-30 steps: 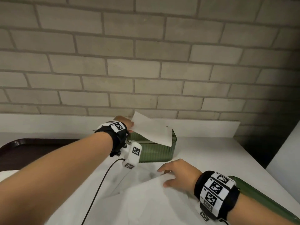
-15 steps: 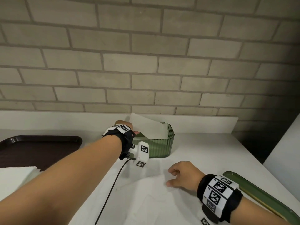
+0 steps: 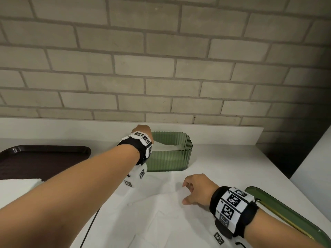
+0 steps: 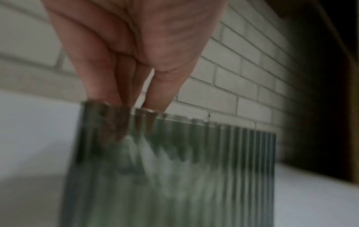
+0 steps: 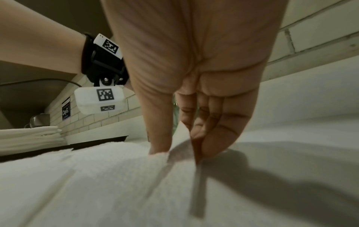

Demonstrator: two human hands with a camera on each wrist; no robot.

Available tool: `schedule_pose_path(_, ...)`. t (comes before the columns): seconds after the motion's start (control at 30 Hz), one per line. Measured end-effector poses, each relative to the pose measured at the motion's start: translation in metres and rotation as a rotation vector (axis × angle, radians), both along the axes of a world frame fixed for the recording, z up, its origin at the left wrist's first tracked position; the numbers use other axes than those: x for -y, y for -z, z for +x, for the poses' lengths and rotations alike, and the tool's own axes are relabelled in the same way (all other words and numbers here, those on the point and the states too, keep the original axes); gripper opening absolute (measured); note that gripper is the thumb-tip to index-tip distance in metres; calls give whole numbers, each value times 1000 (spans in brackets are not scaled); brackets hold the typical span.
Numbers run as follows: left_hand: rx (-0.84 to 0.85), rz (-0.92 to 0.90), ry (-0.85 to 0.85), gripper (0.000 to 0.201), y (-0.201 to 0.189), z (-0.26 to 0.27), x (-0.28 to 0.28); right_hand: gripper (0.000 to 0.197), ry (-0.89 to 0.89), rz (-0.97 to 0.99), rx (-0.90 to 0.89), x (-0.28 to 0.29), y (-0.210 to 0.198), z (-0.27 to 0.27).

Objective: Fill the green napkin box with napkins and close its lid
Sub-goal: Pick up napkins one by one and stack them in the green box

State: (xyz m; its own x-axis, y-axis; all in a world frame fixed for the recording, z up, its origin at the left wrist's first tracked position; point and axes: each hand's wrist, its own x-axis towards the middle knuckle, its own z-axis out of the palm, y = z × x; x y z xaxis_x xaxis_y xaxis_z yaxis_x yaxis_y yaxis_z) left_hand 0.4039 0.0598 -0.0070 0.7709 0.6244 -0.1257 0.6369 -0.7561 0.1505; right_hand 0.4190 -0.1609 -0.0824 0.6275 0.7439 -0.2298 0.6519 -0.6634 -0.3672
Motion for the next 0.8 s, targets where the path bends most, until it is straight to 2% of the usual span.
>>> schedule_pose_path(0.1,-57,85,73,6,-7,-1,-1,17,27,53,23,-1,0,2)
schedule_pose_path(0.17,-78,93,101,14,-10,-1,-4,10,40,85,26,-1,0,3)
schedule_pose_path(0.23,-35,76,111,5,-14,-3,-6,13,55,109,29,1,-2,3)
schedule_pose_path(0.33,110,15,124,13,-22,-12,-11,6,95,200,-9,6,-8,3)
schedule_pose_path(0.43,221,-46,212,24,-25,-38,-12,6,147,315,-101,12,-16,4)
schedule_pose_path(0.5,231,-100,261,25,-20,-62,-10,9,189,413,-157,16,-18,3)
schedule_pose_path(0.63,108,-224,358,15,10,-103,-5,9,212,542,-252,19,-22,1)
schedule_pose_path(0.7,51,-252,429,26,28,-119,-2,9,179,541,-270,19,-24,1)
schedule_pose_path(0.8,49,-383,473,56,48,-136,3,9,154,552,-255,18,-24,0)
